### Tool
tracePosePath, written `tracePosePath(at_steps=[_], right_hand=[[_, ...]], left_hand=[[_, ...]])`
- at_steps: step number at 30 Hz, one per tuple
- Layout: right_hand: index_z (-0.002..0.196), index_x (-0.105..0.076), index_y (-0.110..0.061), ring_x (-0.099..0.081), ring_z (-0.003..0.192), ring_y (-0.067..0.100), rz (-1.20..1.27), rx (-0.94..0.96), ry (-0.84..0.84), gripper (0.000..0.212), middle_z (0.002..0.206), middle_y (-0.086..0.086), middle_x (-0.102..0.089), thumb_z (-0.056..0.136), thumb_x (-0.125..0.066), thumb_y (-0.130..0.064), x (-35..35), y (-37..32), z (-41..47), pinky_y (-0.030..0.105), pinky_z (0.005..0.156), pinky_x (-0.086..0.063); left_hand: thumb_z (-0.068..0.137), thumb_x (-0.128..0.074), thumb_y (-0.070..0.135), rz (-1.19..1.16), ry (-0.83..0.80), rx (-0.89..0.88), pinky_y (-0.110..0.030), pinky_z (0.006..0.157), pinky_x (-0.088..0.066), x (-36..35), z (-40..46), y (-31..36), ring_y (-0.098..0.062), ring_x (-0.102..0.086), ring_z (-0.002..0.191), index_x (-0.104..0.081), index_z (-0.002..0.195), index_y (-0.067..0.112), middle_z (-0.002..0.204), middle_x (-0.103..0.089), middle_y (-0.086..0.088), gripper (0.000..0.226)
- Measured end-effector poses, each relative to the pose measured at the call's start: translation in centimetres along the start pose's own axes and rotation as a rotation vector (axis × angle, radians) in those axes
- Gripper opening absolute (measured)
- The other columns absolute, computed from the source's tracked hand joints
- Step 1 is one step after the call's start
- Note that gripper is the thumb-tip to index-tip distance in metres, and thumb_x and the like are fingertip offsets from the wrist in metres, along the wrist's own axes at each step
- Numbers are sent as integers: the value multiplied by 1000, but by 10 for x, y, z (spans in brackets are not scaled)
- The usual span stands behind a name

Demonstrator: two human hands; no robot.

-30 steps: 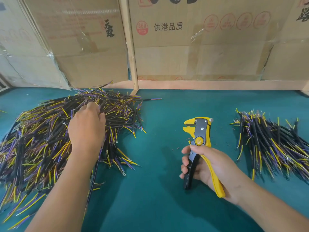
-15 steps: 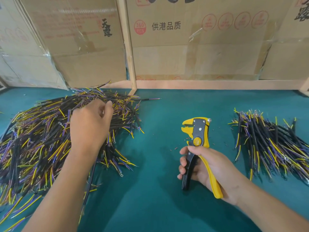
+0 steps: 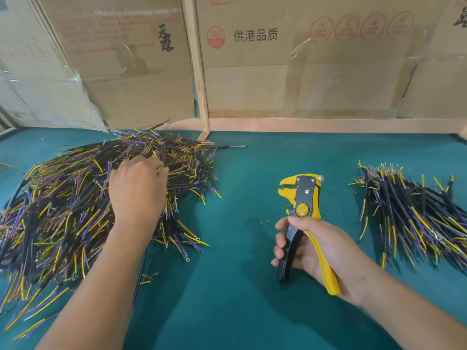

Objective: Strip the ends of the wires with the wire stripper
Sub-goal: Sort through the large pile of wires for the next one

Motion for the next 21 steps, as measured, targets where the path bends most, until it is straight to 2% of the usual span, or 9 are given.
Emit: tracePosePath(at_steps=[2,5,8,10,15,18,21], right_hand=[[101,-60,2,-56,66,31,-2,3,-5,22,78,20,-54,100,-50,-18,0,0,0,46,67,-57],[101,-60,1,-56,66,32,-3,2,0,22,77,20,-55,101,-50,-18,1,0,1,47,67,-57],[100,-61,1,-56,65,32,5,-8,2,22,77,19,-55,100,-51,-18,1,0,1,47,67,-57],[100,-62,1,-56,66,32,12,-10,-1,22,77,19,-55,100,-52,-18,2,1,1,46,67,-57],[100,-62,1,-57,67,32,21,-6,-12,22,78,20,-55,99,-53,-20,3,2,2,46,68,-57],[99,-62,0,-57,66,32,31,-5,-16,22,77,19,-56,98,-54,-20,4,2,3,45,67,-57],[98,-63,0,-57,67,33,37,1,-27,24,77,19,-56,93,-59,-23,4,2,2,46,68,-56]], left_hand=[[95,-61,19,-8,49,14,-46,74,-46,5,-1,2,-42,-61,80,-75,89,7,82,-69,-19,20],[95,-52,14,0,-23,28,-43,72,-45,4,-3,3,-41,-58,70,-73,81,7,71,-66,-19,27],[95,-52,12,-4,-94,36,-44,77,-44,2,-4,3,-41,-60,75,-74,87,10,76,-69,-18,24],[95,-52,13,13,-75,33,-45,80,-42,2,-4,3,-41,-59,84,-71,91,9,86,-69,-18,20],[96,-57,20,18,82,87,-50,83,-40,9,-4,3,-43,-54,99,-71,96,5,110,-61,-19,20],[98,-57,27,-184,225,92,-50,81,-43,16,-2,6,-40,-58,93,-68,95,7,107,-62,-15,23],[99,-56,27,-421,390,-13,-45,80,-47,27,-3,11,-24,-57,86,-64,98,15,103,-63,-5,14]])
Point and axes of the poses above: each hand's wrist, its own z-axis towards the middle knuckle, its own x-axis out of the back of the hand, y = z × x, the point moved 3 cm from there along z, towards the middle knuckle
